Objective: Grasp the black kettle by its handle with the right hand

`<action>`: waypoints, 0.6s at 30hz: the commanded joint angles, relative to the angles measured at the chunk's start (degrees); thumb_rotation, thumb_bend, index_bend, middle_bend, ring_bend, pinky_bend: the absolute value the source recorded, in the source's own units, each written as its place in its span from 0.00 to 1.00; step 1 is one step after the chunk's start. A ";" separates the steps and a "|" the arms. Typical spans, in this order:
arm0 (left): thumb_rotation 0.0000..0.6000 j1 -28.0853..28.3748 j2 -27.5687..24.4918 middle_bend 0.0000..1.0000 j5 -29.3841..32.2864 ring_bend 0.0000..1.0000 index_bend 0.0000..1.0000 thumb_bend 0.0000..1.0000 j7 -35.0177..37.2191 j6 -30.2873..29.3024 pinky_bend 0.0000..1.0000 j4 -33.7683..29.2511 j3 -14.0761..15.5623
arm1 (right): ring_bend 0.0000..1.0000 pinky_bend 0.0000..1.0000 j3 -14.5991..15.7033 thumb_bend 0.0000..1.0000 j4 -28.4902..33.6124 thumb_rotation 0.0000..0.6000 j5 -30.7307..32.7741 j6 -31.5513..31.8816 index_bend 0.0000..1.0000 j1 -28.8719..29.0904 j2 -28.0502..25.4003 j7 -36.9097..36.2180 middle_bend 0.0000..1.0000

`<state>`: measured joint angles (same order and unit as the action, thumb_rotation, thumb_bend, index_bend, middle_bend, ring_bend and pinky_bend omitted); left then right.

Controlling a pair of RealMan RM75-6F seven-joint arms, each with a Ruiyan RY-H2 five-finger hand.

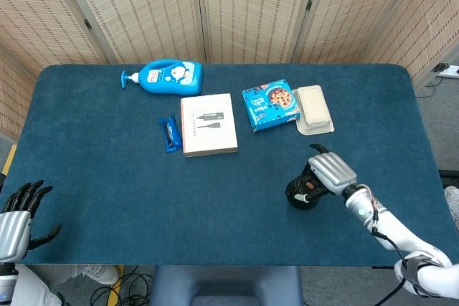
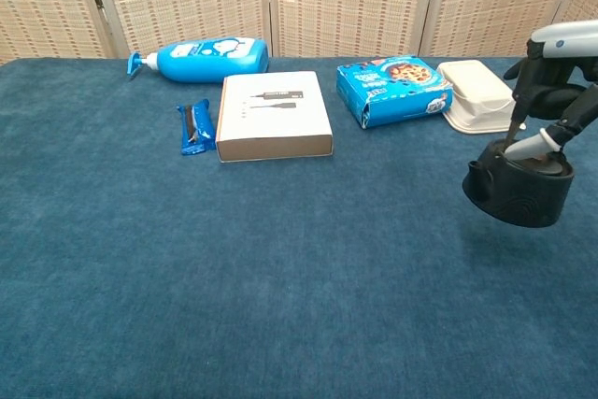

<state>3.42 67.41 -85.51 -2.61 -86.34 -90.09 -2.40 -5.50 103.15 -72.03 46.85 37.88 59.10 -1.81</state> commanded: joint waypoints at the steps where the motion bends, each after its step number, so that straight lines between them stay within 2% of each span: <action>1: 1.00 0.01 0.08 0.12 -0.01 0.10 0.20 0.26 0.07 -0.10 0.17 0.04 -0.06 | 0.92 0.10 -0.13 0.00 1.02 0.75 1.37 0.77 0.99 -0.36 0.15 1.16 0.92; 10: 1.00 0.08 0.18 0.12 -0.02 0.10 0.20 0.26 -0.26 -0.11 0.17 0.14 -0.03 | 0.93 0.10 -0.27 0.00 1.54 0.75 1.59 1.38 1.00 -0.62 0.47 2.10 0.94; 14: 1.00 0.08 0.22 0.12 0.04 0.10 0.21 0.26 -0.38 -0.05 0.17 0.19 0.02 | 0.95 0.13 -0.50 0.10 1.23 0.75 0.57 2.59 1.00 -1.16 1.01 1.45 0.95; 18: 1.00 0.10 0.21 0.12 0.10 0.10 0.21 0.26 -0.40 0.02 0.17 0.19 0.05 | 0.95 0.15 -0.42 0.15 1.04 0.76 0.16 2.67 1.00 -1.28 1.09 1.55 0.96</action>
<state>3.51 67.63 -85.42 -3.00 -86.32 -89.91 -2.35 -5.93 104.19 -71.86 49.55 36.62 60.17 -0.26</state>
